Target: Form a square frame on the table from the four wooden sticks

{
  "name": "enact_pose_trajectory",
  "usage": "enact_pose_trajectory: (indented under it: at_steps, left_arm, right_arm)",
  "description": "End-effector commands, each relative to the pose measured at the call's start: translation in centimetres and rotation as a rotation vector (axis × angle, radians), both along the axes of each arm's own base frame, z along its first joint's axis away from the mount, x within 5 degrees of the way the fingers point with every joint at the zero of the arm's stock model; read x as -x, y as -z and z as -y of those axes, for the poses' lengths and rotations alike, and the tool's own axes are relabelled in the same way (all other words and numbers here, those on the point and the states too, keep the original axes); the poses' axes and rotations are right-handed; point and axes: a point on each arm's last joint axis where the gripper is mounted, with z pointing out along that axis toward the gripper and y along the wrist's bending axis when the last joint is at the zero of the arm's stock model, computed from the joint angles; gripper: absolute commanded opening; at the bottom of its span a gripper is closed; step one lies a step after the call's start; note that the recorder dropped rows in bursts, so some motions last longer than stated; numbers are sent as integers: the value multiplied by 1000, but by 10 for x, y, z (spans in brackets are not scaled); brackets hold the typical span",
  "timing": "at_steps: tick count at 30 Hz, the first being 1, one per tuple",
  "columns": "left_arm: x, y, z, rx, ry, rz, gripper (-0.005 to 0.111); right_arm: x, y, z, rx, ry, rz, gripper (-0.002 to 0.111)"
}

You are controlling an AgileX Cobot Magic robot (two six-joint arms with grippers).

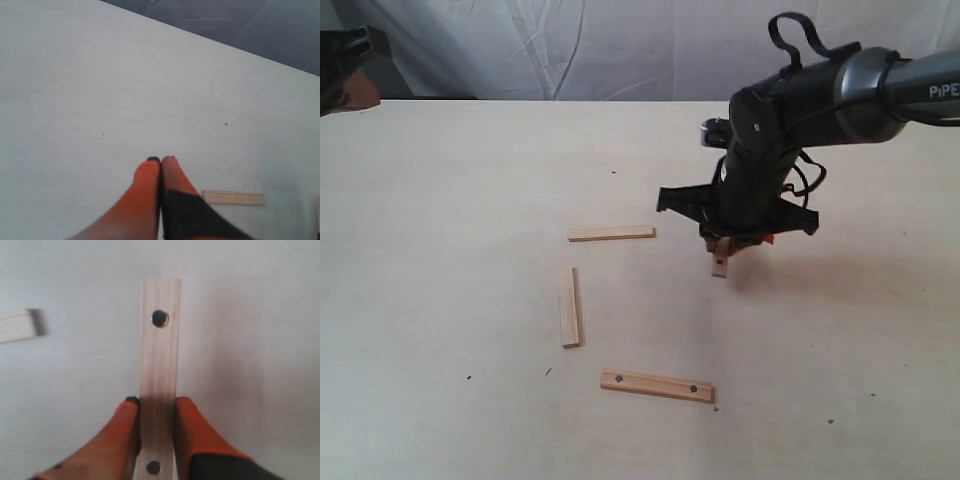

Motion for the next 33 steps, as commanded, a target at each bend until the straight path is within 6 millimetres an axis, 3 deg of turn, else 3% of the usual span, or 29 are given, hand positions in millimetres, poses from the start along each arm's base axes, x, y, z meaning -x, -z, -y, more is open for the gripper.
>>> enact_pose_trajectory:
  at_steps: [1,5,14,18,23,33]
  left_arm:
    - [1,0,-1,-6,-13,21,0]
    - [1,0,-1,-5,-10,16,0]
    - [0,0,-1,-9,-13,22,0]
    - [0,-1,-1,-11,-13,24,0]
    - [0,-1,-1,-13,-12,24,0]
    - [1,3,-1,-11,-12,12,0]
  right_arm:
    - [-1,-20,-35,-42,-112,52,0]
    - [-7,-11,-67,-11,-187,20,0]
    - [-17,16,-80,10,-228,2,0]
    - [-17,27,-80,23,-230,-17,0]
    - [-17,21,-78,27,-228,-22,0]
    - [-33,15,-41,125,-166,-60,0]
